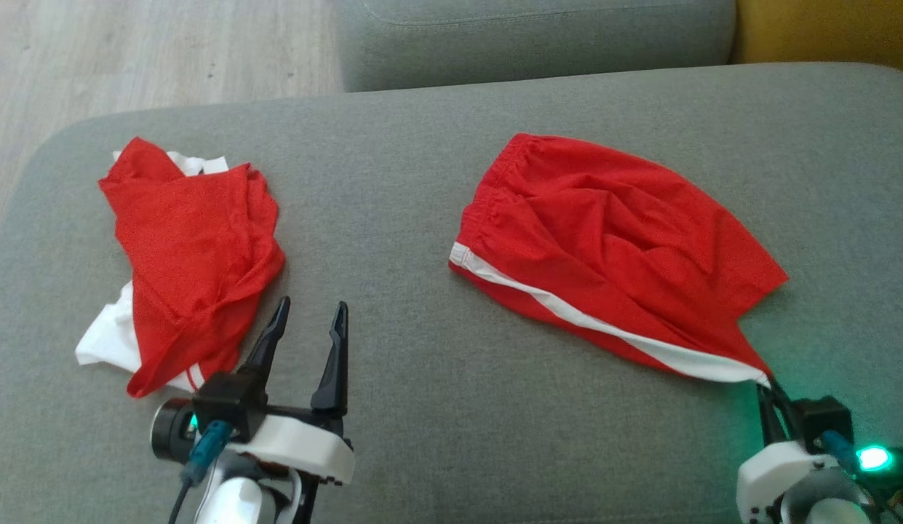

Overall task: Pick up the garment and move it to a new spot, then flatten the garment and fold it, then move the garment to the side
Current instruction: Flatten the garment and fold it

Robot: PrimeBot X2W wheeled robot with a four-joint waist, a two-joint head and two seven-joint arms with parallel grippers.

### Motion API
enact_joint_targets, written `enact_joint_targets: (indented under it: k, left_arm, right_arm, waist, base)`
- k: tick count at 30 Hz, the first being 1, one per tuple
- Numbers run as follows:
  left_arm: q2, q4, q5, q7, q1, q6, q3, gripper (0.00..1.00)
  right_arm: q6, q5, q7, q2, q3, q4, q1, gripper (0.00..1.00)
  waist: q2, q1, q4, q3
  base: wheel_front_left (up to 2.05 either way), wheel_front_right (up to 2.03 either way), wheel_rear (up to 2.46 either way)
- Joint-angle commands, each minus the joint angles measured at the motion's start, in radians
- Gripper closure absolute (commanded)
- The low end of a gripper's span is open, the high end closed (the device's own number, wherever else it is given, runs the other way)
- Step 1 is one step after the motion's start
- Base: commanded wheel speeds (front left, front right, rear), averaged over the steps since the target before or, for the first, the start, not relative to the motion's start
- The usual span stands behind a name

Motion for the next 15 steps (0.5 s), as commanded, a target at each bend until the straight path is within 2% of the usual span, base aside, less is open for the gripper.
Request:
enact_joint_targets:
  k: [1,2,3,4,9,15]
  left_arm:
    - [-0.002,-0.029,-0.005,-0.005,-0.038,0.007,0.025,0.00]
    - [-0.002,-0.027,-0.005,-0.005,-0.039,0.006,0.024,0.00]
    - [-0.002,-0.025,-0.005,-0.005,-0.039,0.005,0.023,0.00]
    - [-0.002,-0.022,-0.005,-0.005,-0.040,0.004,0.022,0.00]
    - [-0.002,-0.018,0.000,-0.005,-0.050,0.003,0.026,0.00]
    - [-0.002,-0.022,0.010,-0.006,-0.078,-0.011,0.037,0.00]
  right_arm:
    - [-0.001,0.000,-0.001,-0.006,0.020,-0.036,-0.013,1.00]
    - [-0.001,0.012,-0.001,-0.006,0.018,-0.046,-0.011,1.00]
    - [-0.001,0.030,-0.004,-0.006,0.020,-0.058,-0.011,0.86]
    - [-0.001,0.052,-0.009,-0.006,0.030,-0.069,-0.010,0.00]
    - [-0.001,0.162,-0.022,-0.006,0.103,-0.138,0.011,0.00]
    - [-0.001,0.350,-0.044,-0.006,0.199,-0.301,0.046,0.00]
  waist:
    - [0.0000,0.0000,-0.004,0.002]
    - [0.0000,0.0000,-0.008,0.002]
    - [0.0000,0.0000,-0.011,0.002]
    - [0.0000,0.0000,-0.015,0.001]
    - [0.0000,0.0000,-0.031,-0.005]
    - [0.0000,0.0000,-0.040,-0.001]
  base:
    - [0.00,0.00,0.00]
    - [0.00,0.00,0.00]
    - [0.00,0.00,0.00]
    - [0.00,0.00,0.00]
    - [0.00,0.00,0.00]
    - [0.00,0.00,0.00]
